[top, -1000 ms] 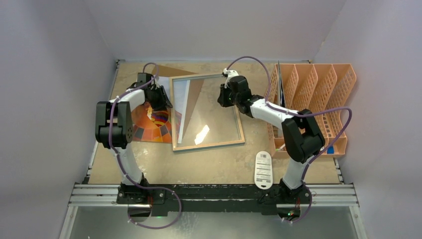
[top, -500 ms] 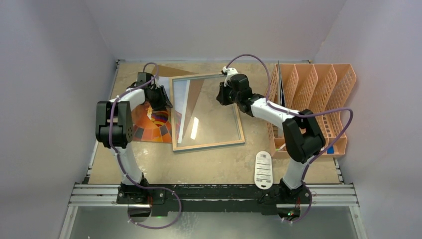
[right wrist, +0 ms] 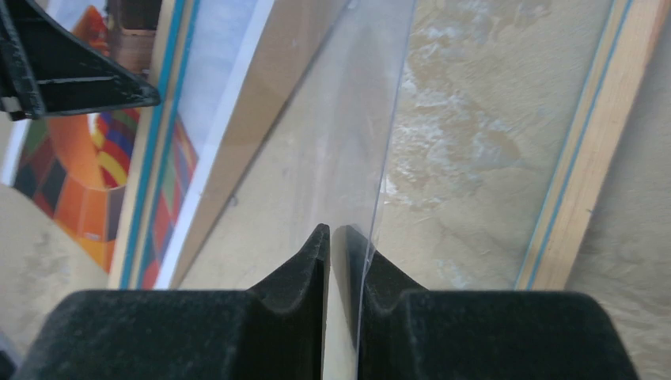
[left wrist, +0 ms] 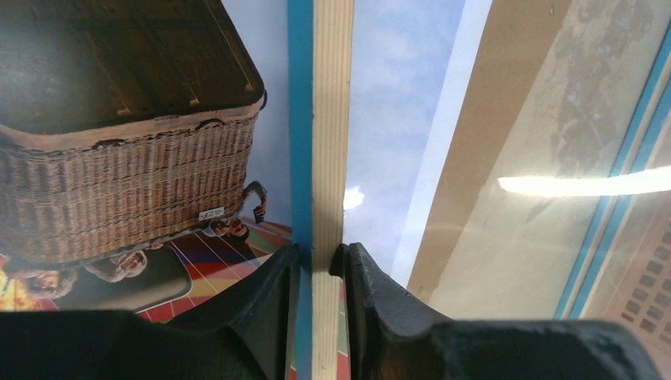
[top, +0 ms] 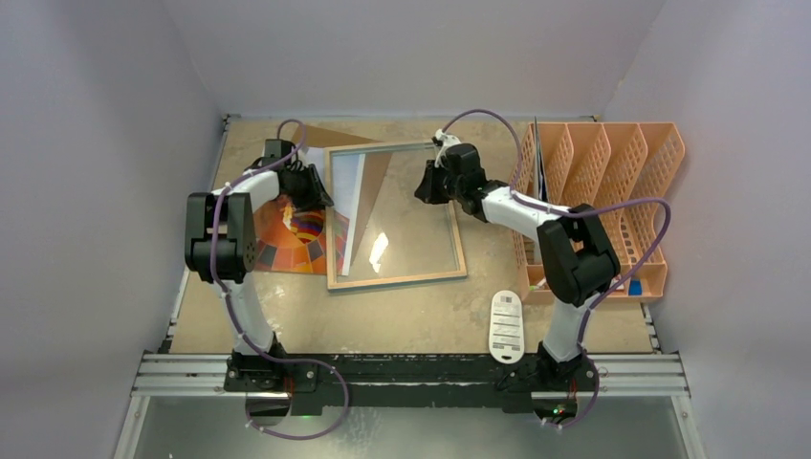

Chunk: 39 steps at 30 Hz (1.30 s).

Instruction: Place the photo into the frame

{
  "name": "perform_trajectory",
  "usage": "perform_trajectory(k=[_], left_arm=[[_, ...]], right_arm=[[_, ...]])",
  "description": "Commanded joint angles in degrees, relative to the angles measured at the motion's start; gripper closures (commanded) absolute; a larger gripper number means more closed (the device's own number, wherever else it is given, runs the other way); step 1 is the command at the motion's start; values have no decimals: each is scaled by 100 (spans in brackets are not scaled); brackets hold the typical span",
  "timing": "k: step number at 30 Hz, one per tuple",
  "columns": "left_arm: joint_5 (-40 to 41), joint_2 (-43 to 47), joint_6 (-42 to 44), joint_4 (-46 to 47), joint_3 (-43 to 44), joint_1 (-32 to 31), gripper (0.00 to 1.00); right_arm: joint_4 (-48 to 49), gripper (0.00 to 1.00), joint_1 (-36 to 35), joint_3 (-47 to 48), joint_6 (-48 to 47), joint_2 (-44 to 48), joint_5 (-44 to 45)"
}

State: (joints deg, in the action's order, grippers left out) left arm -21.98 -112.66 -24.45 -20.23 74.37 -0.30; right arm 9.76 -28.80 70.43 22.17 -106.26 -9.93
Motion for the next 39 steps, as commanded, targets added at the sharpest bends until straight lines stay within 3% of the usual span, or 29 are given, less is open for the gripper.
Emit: perform_trajectory(k=[1, 9, 14, 19, 29, 39], left_arm=[[22, -289, 76, -126, -79, -33, 74], [10, -259, 63, -162, -85, -39, 77], [5, -105, 54, -185, -144, -40, 77], [48, -35, 54, -197, -199, -39, 69], [256, 76, 71, -212, -228, -41, 66], [358, 25, 97, -185, -300, -43, 88]], right_arm=[[-1, 85, -106, 280, 746, -2, -868], [-118, 81, -104, 357, 1153, 71, -1261], [-219, 72, -133, 268, 1254, 145, -1255], [-352, 59, -135, 202, 1160, 187, -965], [-930, 43, -135, 431, 787, 241, -24], [-958, 51, -140, 453, 754, 136, 29]])
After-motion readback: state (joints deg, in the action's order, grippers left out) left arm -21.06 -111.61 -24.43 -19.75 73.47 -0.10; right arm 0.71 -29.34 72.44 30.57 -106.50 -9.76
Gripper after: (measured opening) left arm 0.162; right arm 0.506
